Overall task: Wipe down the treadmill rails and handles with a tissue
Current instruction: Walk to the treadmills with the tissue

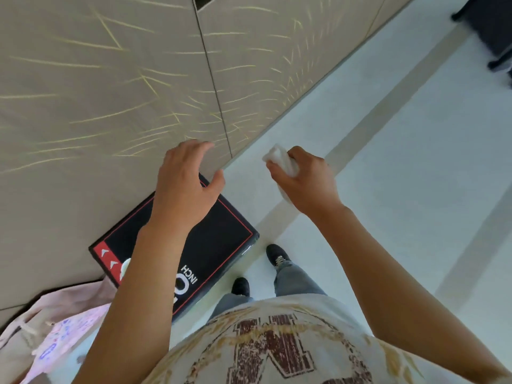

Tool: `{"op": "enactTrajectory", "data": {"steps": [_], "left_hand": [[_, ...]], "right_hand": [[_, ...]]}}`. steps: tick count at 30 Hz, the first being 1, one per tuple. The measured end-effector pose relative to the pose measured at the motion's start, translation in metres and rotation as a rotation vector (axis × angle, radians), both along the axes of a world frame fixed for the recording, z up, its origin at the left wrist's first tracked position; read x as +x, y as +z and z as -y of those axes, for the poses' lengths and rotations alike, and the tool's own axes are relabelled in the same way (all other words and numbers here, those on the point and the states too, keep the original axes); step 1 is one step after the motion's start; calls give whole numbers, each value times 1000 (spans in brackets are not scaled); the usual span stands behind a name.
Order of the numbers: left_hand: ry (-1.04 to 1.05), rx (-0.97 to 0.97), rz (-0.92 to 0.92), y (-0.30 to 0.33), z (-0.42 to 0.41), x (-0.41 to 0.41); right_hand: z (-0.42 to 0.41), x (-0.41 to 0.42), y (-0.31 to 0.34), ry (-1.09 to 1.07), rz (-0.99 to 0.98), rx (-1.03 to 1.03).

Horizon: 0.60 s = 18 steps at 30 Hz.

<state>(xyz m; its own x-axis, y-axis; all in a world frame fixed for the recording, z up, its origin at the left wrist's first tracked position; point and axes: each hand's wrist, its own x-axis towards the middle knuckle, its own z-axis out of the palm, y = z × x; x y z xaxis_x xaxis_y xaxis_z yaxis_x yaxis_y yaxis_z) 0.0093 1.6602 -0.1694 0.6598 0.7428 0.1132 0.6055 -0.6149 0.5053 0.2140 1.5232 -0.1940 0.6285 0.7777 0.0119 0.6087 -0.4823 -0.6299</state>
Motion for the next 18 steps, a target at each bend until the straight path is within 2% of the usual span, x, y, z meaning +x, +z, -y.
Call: {"op": "enactTrajectory", "data": {"steps": [6, 18], "left_hand": [[-238, 19, 63, 30, 23, 16], [-674, 10, 97, 46, 117, 71]], "right_hand": [[56, -25, 32, -210, 19, 52], [206, -63, 50, -704, -7, 101]]}}
